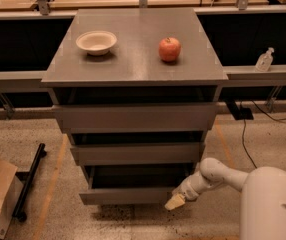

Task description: Open bottom drawer

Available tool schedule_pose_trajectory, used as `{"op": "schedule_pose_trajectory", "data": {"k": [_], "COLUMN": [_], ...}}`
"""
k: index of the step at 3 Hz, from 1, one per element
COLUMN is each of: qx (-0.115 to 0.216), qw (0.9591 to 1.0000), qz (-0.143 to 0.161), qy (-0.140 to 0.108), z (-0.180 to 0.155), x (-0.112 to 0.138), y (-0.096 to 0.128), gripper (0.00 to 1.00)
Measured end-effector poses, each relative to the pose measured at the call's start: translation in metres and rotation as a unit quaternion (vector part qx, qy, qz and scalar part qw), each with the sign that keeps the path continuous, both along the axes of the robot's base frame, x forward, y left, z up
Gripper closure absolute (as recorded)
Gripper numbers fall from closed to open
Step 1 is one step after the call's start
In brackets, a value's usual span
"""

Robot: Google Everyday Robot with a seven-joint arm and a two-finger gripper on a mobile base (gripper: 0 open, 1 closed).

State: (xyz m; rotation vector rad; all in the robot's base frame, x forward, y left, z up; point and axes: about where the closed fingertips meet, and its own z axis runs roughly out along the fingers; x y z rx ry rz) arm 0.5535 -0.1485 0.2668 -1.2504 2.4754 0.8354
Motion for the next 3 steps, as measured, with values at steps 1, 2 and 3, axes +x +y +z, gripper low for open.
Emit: {"op": "schedule_pose_trajectory", "data": {"k": [1, 2, 3], "qx": [0.01, 0.005, -0.002], "qw": [0.9997, 0.9986, 0.9975], "qz": [0.023, 0.037, 0.041], "qy": [-0.007, -0.039, -0.058], "z": [0.001, 0.017, 0.019], "x": [-0.002, 0.006, 0.022], "y": [0.018, 0.025, 0.025], "gripper": [0.39, 0.08, 0.0]}}
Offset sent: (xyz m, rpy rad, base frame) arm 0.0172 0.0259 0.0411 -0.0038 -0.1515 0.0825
